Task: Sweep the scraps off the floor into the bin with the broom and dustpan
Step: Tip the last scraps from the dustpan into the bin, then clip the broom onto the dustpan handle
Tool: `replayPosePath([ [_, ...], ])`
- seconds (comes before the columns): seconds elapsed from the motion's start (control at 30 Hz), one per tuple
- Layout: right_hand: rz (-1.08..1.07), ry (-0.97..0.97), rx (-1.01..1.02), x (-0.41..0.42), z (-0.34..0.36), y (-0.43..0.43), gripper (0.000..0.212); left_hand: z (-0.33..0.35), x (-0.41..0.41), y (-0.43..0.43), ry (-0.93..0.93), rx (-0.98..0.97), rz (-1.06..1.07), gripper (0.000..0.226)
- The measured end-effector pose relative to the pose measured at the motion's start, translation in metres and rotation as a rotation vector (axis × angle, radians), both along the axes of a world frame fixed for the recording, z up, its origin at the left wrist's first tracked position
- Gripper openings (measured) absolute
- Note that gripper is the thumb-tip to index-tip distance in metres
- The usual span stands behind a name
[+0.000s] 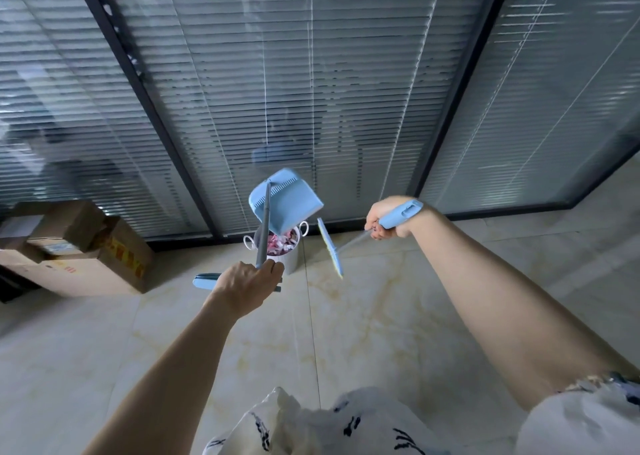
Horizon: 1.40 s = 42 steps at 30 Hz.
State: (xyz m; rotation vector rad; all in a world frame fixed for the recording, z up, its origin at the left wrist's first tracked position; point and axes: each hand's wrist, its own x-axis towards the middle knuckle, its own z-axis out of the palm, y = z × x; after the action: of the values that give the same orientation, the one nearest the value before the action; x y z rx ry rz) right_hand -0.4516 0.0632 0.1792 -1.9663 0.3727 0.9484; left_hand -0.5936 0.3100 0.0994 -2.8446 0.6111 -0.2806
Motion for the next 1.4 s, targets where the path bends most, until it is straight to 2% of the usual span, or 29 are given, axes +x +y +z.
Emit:
replayPosePath([
  [0.23, -0.044, -0.059, 0.105, -0.001, 0.013, 0.012, 0.030, -0.006, -0.009, -0.004, 0.011, 0.014, 0.062, 0.047],
  [0.47, 0.025, 0.137, 0.058, 0.000, 0.005, -0.002, 0.029, 0.007, -0.009, -0.004, -0.021, -0.006, 0.142, 0.042],
  [0.67, -0.063, 0.097, 0.117, 0.003, -0.015, -0.010, 0.035, 0.014, -0.005, -0.008, -0.097, -0.053, 0.047, 0.055],
  [0.8, -0.157, 0.242, 0.128, 0.002, -0.034, -0.025, 0.032, 0.033, 0.007, -0.019, -0.094, -0.006, 0.128, 0.041],
  [0.93, -0.230, 0.267, 0.142, -0.001, -0.044, -0.031, 0.029, 0.057, 0.027, -0.040, 0.098, -0.317, 0.373, 0.026],
  [1.07, -0.336, 0.209, 0.211, -0.005, -0.041, -0.046, 0.029, 0.067, 0.047, -0.059, 0.135, -0.496, 0.500, 0.024],
  [1.27, -0.391, 0.210, 0.276, -0.005, -0.035, -0.062, 0.028, 0.068, 0.079, -0.072, 0.181, -0.548, 0.471, 0.025],
  [1.4, -0.543, 0.274, 0.367, -0.001, -0.037, -0.058, 0.031, 0.060, 0.104, -0.075, 0.207, -0.562, 0.438, 0.024],
])
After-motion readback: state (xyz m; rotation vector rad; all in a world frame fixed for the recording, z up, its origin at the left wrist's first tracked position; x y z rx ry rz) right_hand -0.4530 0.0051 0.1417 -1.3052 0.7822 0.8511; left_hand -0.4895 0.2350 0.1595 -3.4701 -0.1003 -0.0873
